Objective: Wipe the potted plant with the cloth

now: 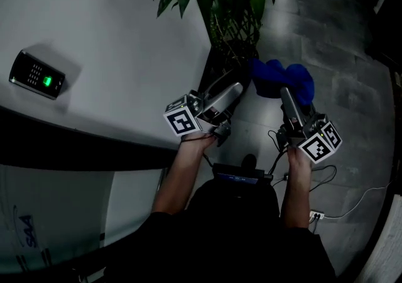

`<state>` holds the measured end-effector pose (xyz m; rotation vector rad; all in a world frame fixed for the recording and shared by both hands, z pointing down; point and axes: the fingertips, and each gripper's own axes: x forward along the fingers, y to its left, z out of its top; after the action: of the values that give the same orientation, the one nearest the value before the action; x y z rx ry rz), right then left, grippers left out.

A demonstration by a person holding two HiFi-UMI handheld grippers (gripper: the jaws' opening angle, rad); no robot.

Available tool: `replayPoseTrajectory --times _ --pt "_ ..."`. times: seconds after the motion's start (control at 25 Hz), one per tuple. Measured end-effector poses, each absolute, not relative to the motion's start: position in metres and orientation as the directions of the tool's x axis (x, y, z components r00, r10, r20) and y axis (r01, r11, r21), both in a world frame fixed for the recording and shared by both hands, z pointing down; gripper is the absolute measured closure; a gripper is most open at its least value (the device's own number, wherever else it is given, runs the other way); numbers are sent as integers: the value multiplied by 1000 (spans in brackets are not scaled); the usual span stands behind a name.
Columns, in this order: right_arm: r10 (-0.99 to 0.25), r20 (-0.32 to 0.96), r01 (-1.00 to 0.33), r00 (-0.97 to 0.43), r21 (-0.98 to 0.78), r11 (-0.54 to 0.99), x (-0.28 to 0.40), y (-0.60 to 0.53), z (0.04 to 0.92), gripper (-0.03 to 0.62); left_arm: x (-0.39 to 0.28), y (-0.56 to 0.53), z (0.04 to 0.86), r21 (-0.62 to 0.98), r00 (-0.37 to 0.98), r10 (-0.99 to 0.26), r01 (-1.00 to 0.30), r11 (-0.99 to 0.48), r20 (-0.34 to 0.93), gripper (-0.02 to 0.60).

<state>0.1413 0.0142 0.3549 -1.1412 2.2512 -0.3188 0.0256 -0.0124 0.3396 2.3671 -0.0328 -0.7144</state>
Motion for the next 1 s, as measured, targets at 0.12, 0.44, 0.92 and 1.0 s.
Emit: replayPoseTrajectory --times 0.12,0.44,0.92,1.0 --pt "-804 -387 -653 -451 -471 593 116 46 358 502 4 17 347 607 856 -189 169 -776 -481 286" --pt "-842 -312 -666 -440 -516 539 58 136 368 502 -50 86 361 645 817 -198 253 -721 -542 293" --pt "-782 -339 -594 -523 -513 620 36 149 342 502 -78 108 336 622 783 -264 193 -759 -564 298" --pt "-768 -354 -577 -534 -512 637 34 148 341 502 -79 107 335 614 778 -271 180 -768 -567 299"
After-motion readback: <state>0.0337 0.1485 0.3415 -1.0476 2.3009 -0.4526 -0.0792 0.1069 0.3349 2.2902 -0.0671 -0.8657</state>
